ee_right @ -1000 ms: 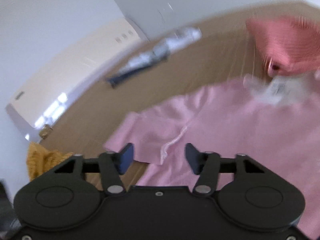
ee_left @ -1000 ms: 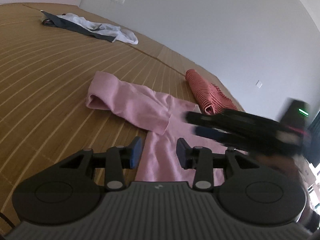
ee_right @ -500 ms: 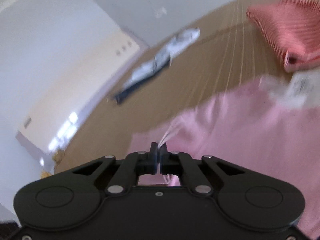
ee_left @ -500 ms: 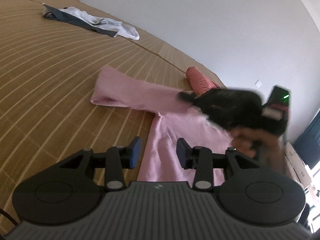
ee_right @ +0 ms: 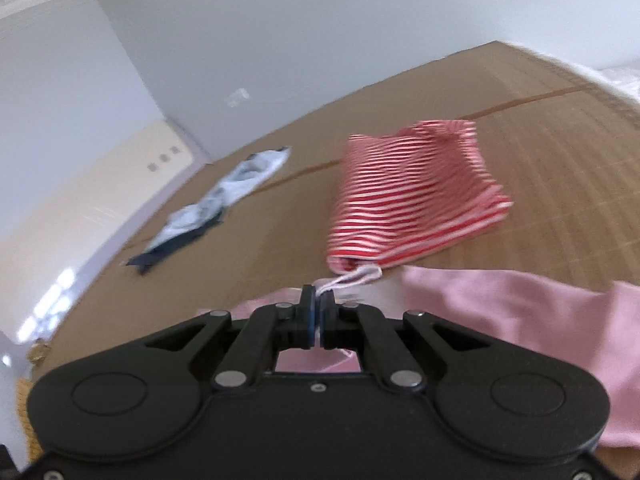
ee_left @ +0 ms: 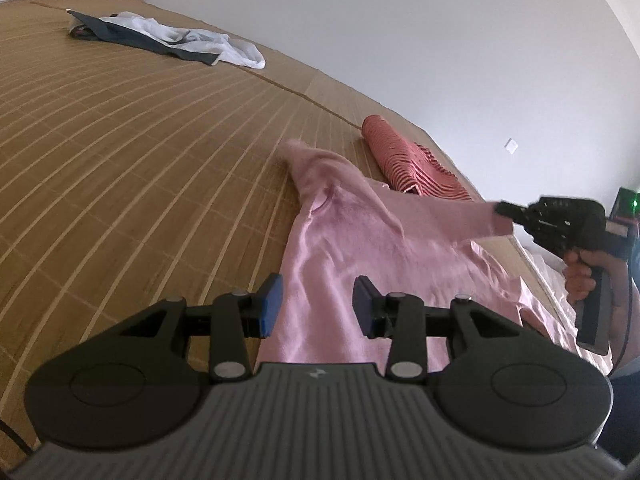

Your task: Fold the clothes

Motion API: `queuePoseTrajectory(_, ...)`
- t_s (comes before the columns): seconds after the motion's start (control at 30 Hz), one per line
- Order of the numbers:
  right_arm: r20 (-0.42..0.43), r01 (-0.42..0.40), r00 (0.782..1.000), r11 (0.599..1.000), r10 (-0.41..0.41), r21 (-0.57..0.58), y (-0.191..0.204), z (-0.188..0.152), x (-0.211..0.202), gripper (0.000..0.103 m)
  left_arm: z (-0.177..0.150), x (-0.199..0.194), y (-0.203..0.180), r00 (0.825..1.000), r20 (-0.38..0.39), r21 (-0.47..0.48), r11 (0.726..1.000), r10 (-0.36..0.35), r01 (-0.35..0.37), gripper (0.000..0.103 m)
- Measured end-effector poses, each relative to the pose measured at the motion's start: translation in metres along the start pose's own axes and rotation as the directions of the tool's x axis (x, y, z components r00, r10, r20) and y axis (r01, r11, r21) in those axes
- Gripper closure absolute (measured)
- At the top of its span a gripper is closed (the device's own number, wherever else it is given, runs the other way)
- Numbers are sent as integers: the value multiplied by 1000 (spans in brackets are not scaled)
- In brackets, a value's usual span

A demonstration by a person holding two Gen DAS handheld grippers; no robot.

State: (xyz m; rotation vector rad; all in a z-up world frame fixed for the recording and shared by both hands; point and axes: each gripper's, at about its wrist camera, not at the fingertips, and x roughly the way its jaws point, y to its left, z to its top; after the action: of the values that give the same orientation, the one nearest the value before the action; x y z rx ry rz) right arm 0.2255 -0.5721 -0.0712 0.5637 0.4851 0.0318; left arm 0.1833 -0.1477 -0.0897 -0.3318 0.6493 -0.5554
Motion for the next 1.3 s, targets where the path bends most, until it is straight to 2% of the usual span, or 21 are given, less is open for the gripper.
queuePoseTrajectory(0.17, 31, 60, 998, 998, -59, -16, -19, -2, -19, 100, -2, 4, -2, 1000, -13, 16, 1000, 1, -1, 58)
queuePoseTrajectory(0.3, 49, 165, 985, 986, -164, -29, -33, -4, -14, 99, -4, 7, -2, 1000, -27, 18, 1000, 1, 0, 54)
queuePoseTrajectory(0.37, 13, 226, 974, 974, -226, -26, -44, -6, -4, 97, -5, 9, -2, 999, -35, 21, 1000, 0, 1, 53)
queuePoseTrajectory(0.43, -10, 312, 950, 948, -313, -59, -47, -12, 4, 90, -4, 10, -1, 999, -39, 22, 1000, 5, -4, 52)
queuePoseTrajectory(0.47, 0, 356, 934, 930, -358, -91, -44, -17, 5, 78, -4, 10, -1, 999, -41, 23, 1000, 7, -6, 52)
queuePoseTrajectory(0.5, 18, 374, 927, 921, -374, -113, -40, -21, 3, 68, -4, 11, 0, 999, -44, 24, 1000, 9, -8, 51)
queuePoseTrajectory(0.53, 35, 387, 922, 913, -386, -131, -36, -25, 1, 68, -4, 12, 0, 999, -50, 27, 1000, 13, -12, 51)
queuePoseTrajectory(0.6, 49, 347, 938, 924, -344, -161, -22, -31, -3, 68, -5, 15, 0, 997, -65, 40, 999, 32, -29, 50)
queuePoseTrajectory(0.67, 8, 231, 972, 946, -236, -228, -1, -39, 1, 68, -6, 18, -1, 995, -84, 59, 997, 53, -48, 50)
queuePoseTrajectory(0.77, -70, 39, 995, 948, -65, -316, 46, -55, 19, 70, -8, 22, -3, 990, -114, 87, 994, 80, -70, 49)
queuePoseTrajectory(0.83, -126, -66, 992, 931, 22, -358, 81, -66, 41, 75, -11, 23, -3, 988, -129, 105, 992, 87, -74, 49)
queuePoseTrajectory(0.9, -151, -118, 987, 913, 62, -392, 109, -73, 66, 87, -12, 23, -3, 986, -139, 117, 990, 90, -74, 49)
queuePoseTrajectory(1.03, -185, -168, 977, 920, 107, -354, 141, -82, 115, 88, -12, 22, -1, 984, -149, 129, 989, 94, -75, 48)
queuePoseTrajectory(1.1, -250, -150, 966, 930, 65, -337, 144, -90, 138, 88, -12, 21, 1, 984, -154, 124, 990, 93, -74, 47)
queuePoseTrajectory(1.2, -242, -145, 969, 910, 51, -389, 147, -107, 134, 87, -9, 19, 4, 984, -154, 114, 990, 95, -78, 45)
queuePoseTrajectory(1.3, -294, -200, 952, 900, 86, -387, 143, -110, 117, 86, -7, 18, 6, 984, -151, 98, 992, 97, -83, 44)
